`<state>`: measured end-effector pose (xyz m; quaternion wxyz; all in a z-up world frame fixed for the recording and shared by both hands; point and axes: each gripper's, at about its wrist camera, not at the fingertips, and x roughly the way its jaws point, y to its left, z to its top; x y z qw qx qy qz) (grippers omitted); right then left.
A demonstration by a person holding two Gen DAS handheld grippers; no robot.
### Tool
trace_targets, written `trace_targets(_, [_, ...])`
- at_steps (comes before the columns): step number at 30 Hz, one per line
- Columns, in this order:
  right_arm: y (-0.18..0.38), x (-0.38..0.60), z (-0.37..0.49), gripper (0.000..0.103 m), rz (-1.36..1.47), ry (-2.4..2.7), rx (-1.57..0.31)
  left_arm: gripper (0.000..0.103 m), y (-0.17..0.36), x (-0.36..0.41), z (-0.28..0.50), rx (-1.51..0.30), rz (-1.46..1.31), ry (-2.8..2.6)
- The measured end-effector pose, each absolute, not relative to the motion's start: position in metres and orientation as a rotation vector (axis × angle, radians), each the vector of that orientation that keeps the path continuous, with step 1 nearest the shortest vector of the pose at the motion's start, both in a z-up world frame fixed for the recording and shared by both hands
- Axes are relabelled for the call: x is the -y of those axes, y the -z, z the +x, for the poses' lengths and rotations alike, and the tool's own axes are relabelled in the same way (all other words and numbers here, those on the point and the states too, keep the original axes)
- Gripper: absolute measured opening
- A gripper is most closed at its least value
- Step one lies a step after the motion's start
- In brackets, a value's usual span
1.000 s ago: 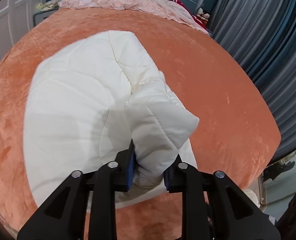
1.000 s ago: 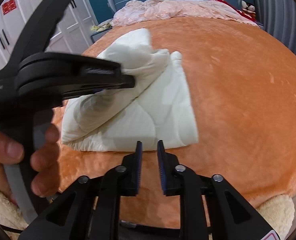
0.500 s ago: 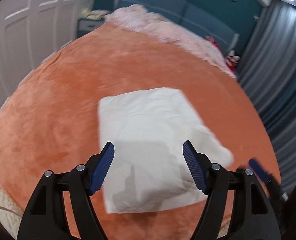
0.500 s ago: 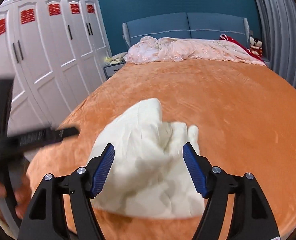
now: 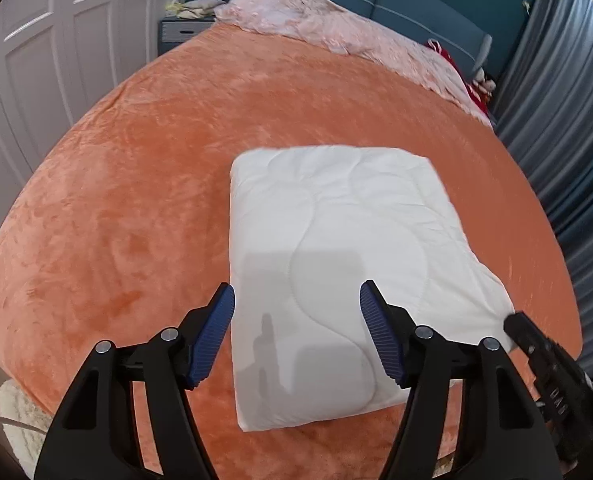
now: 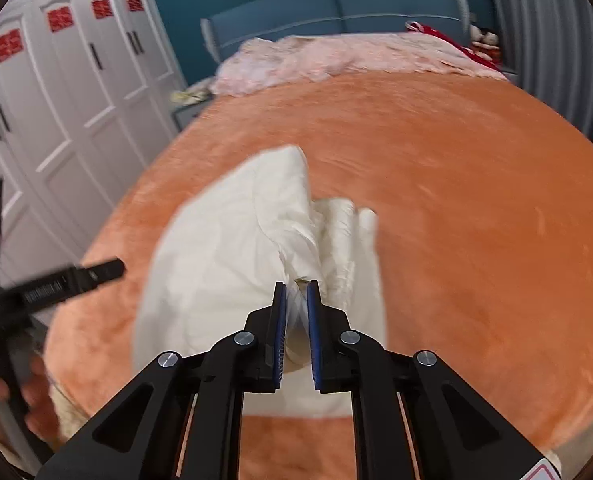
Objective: Fold large clothes
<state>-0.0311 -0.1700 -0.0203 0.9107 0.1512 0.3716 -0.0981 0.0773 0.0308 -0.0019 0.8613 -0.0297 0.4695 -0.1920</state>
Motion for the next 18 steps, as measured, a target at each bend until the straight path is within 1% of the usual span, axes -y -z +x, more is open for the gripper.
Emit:
trace_targets(6, [0.067, 0.183, -0.032, 0.009, 0.324, 0.262, -0.86, 0.058, 0.02, -0.006, 0.077, -1.023, 0.003, 0.41])
trace_targets(14, [0.089, 0.182, -0.024, 0.009, 0.334, 0.269, -0.934, 0.057, 0.049, 0.01, 0.078, -1.093, 0.059, 0.407])
trace_targets(18, [0.103, 0.181, -0.024, 0.009, 0.339, 0.266, -0.965, 0.058, 0.059, 0.016, 0.076, -1.099, 0.09, 0.397])
